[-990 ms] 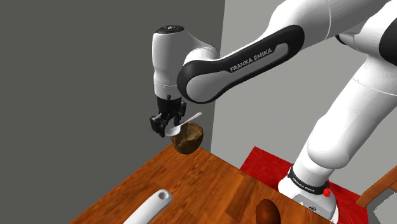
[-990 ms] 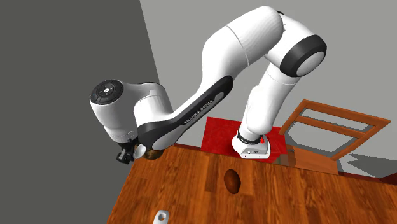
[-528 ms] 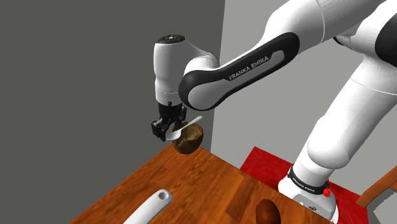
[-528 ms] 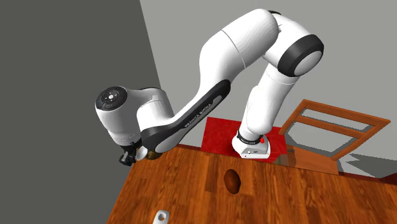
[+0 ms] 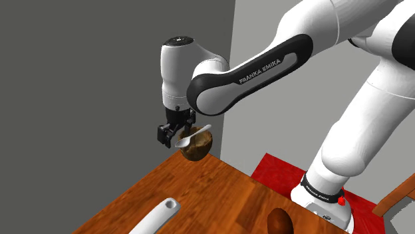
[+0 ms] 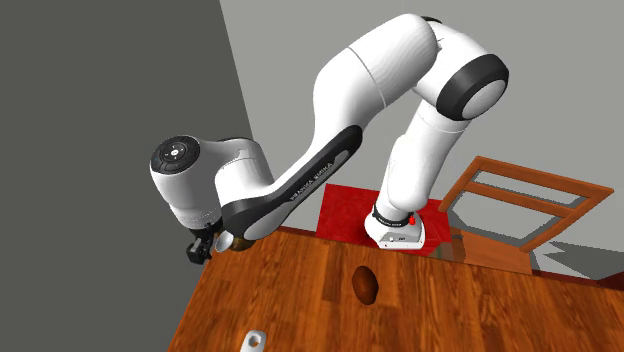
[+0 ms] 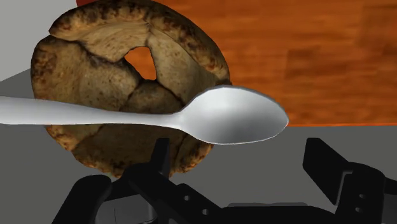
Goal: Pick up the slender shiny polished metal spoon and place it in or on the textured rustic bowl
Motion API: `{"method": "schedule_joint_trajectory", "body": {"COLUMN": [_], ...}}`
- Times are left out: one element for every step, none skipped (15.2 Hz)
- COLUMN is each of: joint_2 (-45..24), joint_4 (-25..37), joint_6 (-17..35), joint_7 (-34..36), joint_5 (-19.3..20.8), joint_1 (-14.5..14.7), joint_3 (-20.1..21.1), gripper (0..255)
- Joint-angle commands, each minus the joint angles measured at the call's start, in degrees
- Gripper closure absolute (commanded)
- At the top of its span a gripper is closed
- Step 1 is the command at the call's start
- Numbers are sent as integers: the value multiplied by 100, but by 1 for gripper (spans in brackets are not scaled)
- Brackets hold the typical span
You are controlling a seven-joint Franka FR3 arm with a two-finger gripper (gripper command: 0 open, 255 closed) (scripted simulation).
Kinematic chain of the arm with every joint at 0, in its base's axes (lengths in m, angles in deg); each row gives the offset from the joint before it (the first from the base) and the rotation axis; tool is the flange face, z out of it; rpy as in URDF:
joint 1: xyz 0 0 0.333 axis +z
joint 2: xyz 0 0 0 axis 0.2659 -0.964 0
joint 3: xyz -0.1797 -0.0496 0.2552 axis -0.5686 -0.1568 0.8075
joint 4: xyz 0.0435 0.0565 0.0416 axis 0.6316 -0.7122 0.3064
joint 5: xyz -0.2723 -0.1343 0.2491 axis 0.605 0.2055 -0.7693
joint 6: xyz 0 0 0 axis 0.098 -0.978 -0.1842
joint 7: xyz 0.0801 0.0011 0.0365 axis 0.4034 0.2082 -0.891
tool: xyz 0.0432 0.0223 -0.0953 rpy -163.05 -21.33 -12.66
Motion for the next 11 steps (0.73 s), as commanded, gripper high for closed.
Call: {"method": "schedule_joint_trajectory", "body": {"joint_2": [0, 0, 117, 224, 323, 394, 393, 394, 393, 393, 393], "joint_4": [0, 0, 90, 189, 296, 386, 386, 385, 386, 386, 386], "joint_6": [0, 0, -179, -362, -546, -692, -692, -692, -692, -692, -692], "joint_7": [0, 0, -68, -129, -182, -219, -219, -219, -219, -219, -219], "joint_5": [0, 0, -96, -181, -256, -307, -307, -307, -307, -307, -307], "joint_1": [0, 0, 11, 22, 29, 39, 41, 41, 41, 41, 41], "joint_3": [0, 0, -14, -30, -45, -61, -63, -63, -63, -63, -63], "gripper": [0, 0, 0, 0, 0, 0, 0, 0, 0, 0, 0]}}
